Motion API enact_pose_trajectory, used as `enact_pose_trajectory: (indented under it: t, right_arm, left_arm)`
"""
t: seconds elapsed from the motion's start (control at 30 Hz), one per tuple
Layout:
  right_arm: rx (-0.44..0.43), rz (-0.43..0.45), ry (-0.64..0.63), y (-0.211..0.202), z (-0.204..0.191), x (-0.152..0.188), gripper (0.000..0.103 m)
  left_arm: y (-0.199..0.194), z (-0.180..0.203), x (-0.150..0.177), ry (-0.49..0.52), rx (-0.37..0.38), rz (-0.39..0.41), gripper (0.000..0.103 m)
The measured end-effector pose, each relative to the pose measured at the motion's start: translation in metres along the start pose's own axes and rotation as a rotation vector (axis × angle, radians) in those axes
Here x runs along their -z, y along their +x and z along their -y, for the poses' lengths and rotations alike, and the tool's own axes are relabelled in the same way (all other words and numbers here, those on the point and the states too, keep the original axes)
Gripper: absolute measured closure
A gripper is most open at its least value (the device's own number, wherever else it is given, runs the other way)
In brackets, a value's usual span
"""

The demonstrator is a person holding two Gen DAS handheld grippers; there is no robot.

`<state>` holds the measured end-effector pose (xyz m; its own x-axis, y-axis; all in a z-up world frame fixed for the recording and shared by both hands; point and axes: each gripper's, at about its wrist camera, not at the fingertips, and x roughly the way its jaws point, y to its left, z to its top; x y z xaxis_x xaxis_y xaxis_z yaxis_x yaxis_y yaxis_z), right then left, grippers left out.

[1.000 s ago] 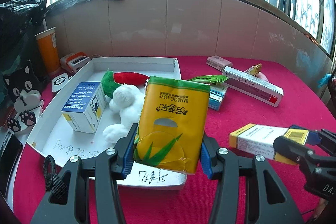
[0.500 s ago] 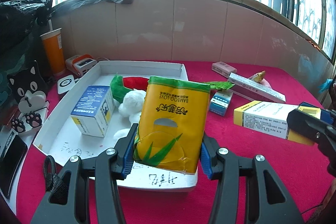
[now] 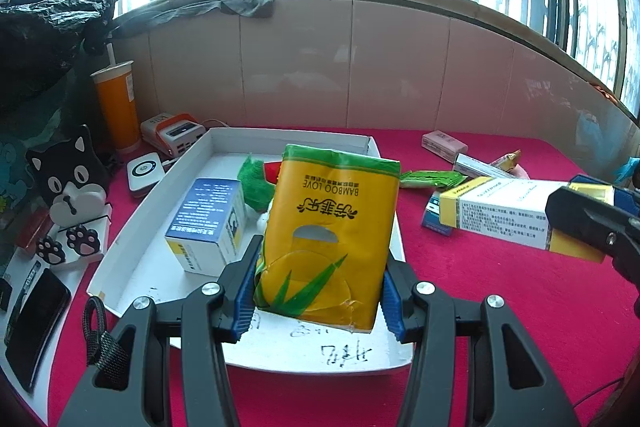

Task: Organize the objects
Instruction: 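Carry the tissue pack and Glucophage box with both tools over the white tray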

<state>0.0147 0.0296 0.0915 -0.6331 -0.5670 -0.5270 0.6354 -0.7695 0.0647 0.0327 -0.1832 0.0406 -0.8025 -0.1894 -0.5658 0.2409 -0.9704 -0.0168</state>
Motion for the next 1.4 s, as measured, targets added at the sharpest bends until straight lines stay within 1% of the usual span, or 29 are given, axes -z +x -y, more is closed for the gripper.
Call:
enact_pose_trajectory:
  t: [0.37, 0.53, 0.67, 0.83, 1.1, 1.4]
  right_arm:
    - [-0.016, 0.011, -0.051, 0.012, -0.025, -0.017, 0.042]
    - [-0.027, 0.008, -0.061, 0.023, -0.035, -0.024, 0.042]
    - [-0.034, 0.006, -0.055, 0.031, -0.04, -0.029, 0.042]
    - [-0.037, 0.005, -0.046, 0.04, -0.044, -0.035, 0.042]
    - [-0.034, 0.003, -0.059, 0.055, -0.054, -0.042, 0.042]
    - [-0.038, -0.008, -0.048, 0.071, -0.057, -0.05, 0.042]
  left_arm:
    - [0.004, -0.016, -0.008, 0.007, 0.017, -0.015, 0.052]
    - [0.007, -0.027, -0.018, 0.018, 0.008, -0.015, 0.052]
    - [0.01, -0.037, -0.028, 0.033, -0.014, -0.01, 0.052]
    - [0.018, -0.049, -0.038, 0.048, -0.023, -0.023, 0.052]
    - [0.032, -0.06, -0.048, 0.094, -0.052, -0.042, 0.052]
    - [0.042, -0.067, -0.053, 0.112, -0.072, -0.051, 0.052]
